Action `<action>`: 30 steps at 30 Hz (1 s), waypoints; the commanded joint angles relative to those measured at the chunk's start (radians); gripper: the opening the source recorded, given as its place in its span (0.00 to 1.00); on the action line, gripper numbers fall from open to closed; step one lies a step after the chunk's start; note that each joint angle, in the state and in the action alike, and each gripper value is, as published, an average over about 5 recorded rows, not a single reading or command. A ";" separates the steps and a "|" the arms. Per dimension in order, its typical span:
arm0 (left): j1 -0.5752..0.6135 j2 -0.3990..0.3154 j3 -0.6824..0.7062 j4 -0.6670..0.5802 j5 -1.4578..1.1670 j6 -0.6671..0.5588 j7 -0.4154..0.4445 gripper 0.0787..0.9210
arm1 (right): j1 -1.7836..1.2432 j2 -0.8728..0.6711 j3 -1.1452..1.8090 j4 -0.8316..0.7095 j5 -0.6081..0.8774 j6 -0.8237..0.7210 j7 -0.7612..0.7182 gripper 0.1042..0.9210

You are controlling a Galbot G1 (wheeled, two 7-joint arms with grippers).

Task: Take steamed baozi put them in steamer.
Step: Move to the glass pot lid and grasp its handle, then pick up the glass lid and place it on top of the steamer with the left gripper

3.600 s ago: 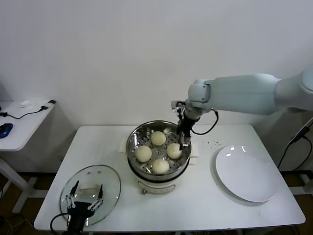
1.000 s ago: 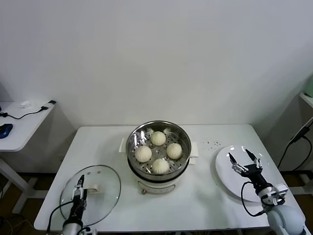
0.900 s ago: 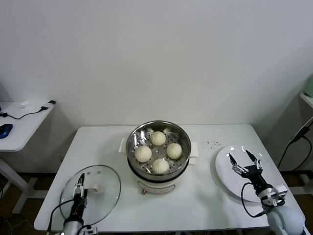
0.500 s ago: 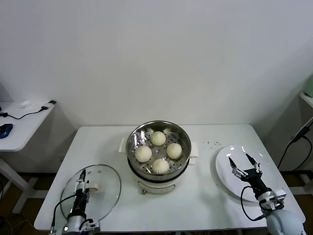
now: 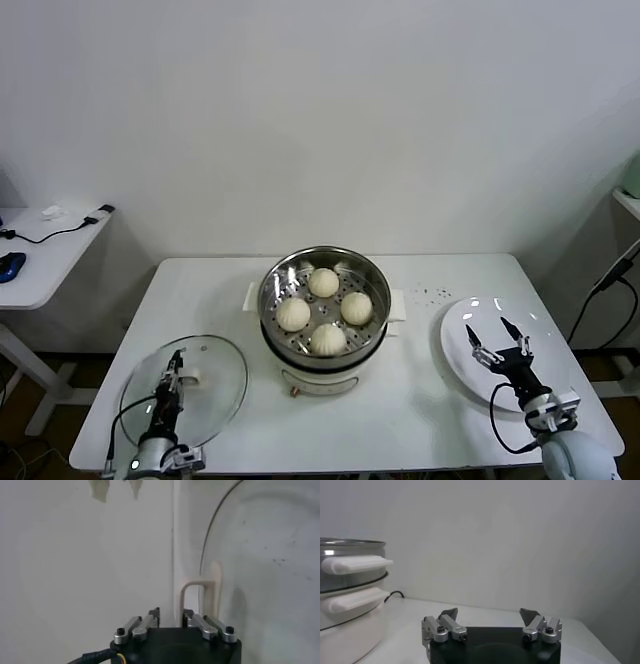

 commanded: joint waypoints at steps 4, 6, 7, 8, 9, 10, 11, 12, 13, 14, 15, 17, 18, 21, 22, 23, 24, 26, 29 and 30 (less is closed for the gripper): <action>0.027 0.032 -0.008 -0.097 -0.078 0.008 0.007 0.14 | 0.008 0.007 0.007 -0.015 -0.027 0.005 -0.004 0.88; 0.051 0.051 -0.015 -0.155 -0.096 0.021 0.020 0.10 | 0.013 0.007 0.009 -0.019 -0.029 0.006 -0.004 0.88; 0.064 0.063 -0.019 -0.189 -0.106 0.030 0.028 0.09 | 0.016 0.006 0.010 -0.022 -0.030 0.006 -0.004 0.88; 0.080 0.075 -0.024 -0.227 -0.117 0.042 0.037 0.09 | 0.020 0.005 0.010 -0.025 -0.031 0.006 -0.005 0.88; 0.096 0.088 -0.028 -0.264 -0.128 0.055 0.045 0.08 | 0.023 0.004 0.010 -0.028 -0.032 0.006 -0.005 0.88; 0.110 0.101 -0.031 -0.299 -0.138 0.070 0.052 0.08 | 0.028 0.003 0.009 -0.031 -0.034 0.007 -0.005 0.88; 0.125 0.117 -0.034 -0.339 -0.148 0.089 0.060 0.08 | 0.034 0.001 0.007 -0.035 -0.035 0.007 -0.005 0.88; 0.139 0.133 -0.036 -0.374 -0.157 0.110 0.068 0.08 | 0.040 -0.002 0.006 -0.039 -0.036 0.007 -0.004 0.88; 0.149 0.149 -0.037 -0.409 -0.165 0.129 0.075 0.08 | 0.046 -0.004 0.004 -0.043 -0.037 0.007 -0.004 0.88; 0.159 0.171 -0.036 -0.446 -0.175 0.157 0.085 0.08 | 0.053 -0.007 0.001 -0.046 -0.038 0.006 -0.003 0.88; 0.169 0.195 -0.034 -0.483 -0.186 0.188 0.097 0.08 | 0.061 -0.009 -0.003 -0.050 -0.039 0.006 -0.001 0.88; 0.180 0.245 -0.024 -0.541 -0.207 0.257 0.121 0.08 | 0.074 -0.014 -0.011 -0.055 -0.041 0.005 0.002 0.88; 0.180 0.273 -0.014 -0.562 -0.218 0.297 0.130 0.08 | 0.082 -0.017 -0.015 -0.058 -0.043 0.004 0.004 0.88; 0.157 0.350 0.030 -0.585 -0.240 0.406 0.157 0.08 | 0.102 -0.024 -0.031 -0.070 -0.053 0.004 0.008 0.88; 0.142 0.376 0.047 -0.585 -0.243 0.440 0.168 0.08 | 0.109 -0.025 -0.036 -0.074 -0.057 0.004 0.010 0.88; 0.122 0.402 0.069 -0.585 -0.245 0.476 0.186 0.08 | 0.115 -0.027 -0.041 -0.079 -0.060 0.003 0.013 0.88; 0.097 0.430 0.098 -0.585 -0.247 0.519 0.204 0.08 | 0.122 -0.027 -0.047 -0.084 -0.062 0.003 0.015 0.88; 0.036 0.482 0.159 -0.586 -0.244 0.591 0.246 0.08 | 0.138 -0.029 -0.060 -0.094 -0.068 0.002 0.020 0.88; -0.079 0.534 0.269 -0.586 -0.216 0.686 0.346 0.08 | 0.164 -0.028 -0.080 -0.110 -0.077 0.001 0.027 0.88; -0.122 0.540 0.303 -0.586 -0.207 0.712 0.384 0.08 | 0.170 -0.027 -0.085 -0.114 -0.079 0.001 0.028 0.88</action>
